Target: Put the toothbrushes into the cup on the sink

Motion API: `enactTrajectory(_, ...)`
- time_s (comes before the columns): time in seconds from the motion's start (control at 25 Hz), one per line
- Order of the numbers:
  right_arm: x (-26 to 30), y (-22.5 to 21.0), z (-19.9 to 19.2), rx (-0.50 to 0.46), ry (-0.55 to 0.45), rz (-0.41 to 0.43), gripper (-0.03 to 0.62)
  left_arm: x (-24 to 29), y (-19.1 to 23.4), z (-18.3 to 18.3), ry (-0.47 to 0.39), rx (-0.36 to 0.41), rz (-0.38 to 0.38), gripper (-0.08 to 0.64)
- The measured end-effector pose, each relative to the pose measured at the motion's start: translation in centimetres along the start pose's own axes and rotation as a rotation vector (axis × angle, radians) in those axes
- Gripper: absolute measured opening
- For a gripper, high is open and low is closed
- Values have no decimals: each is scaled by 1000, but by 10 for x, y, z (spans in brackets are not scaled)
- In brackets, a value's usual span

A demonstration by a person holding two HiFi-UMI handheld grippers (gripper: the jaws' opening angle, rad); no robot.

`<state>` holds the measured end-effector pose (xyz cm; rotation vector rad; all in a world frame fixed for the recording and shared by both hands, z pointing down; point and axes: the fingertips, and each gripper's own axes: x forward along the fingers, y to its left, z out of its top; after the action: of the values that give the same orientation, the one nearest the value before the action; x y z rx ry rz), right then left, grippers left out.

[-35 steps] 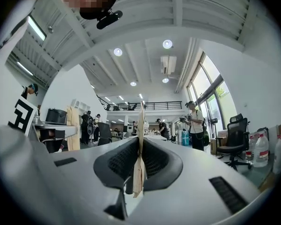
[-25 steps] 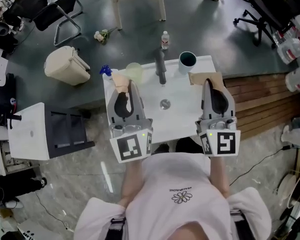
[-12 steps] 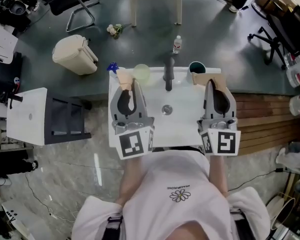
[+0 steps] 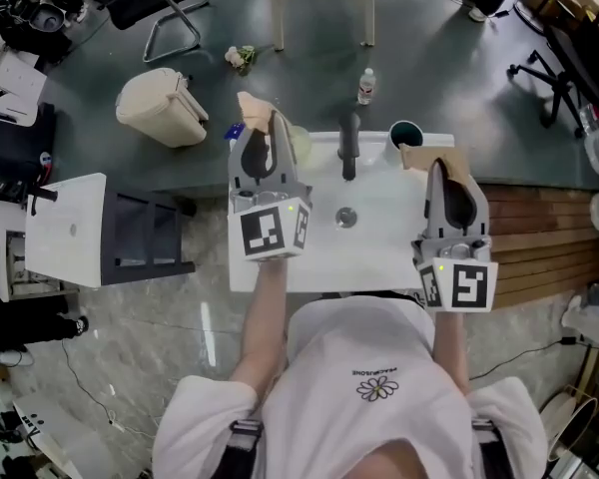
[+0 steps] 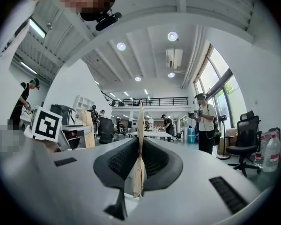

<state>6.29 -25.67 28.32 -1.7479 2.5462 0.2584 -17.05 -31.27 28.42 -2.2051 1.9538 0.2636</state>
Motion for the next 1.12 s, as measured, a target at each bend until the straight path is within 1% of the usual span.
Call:
enactTrajectory(0.24, -7, -11, -7, -11, 24, -33, 23, 25, 7, -60, 108, 37, -8, 46)
enactTrajectory(0.44, -13, -18, -14, -18, 41, -51, 23, 30, 6, -106, 191, 34, -4, 46)
enactTrajectory(0.64, -17, -22, -16, -17, 55, -61, 23, 28, 7, -133, 252, 32, 5, 46)
enactTrajectory(0.84, -22, -26, -17, -13, 58, -73, 23, 19, 4, -159, 312, 47, 9, 46)
enactTrajectory(1.12, -21, -29, -19, -5, 63, -67, 23, 12, 1, -187, 399, 36, 21, 47)
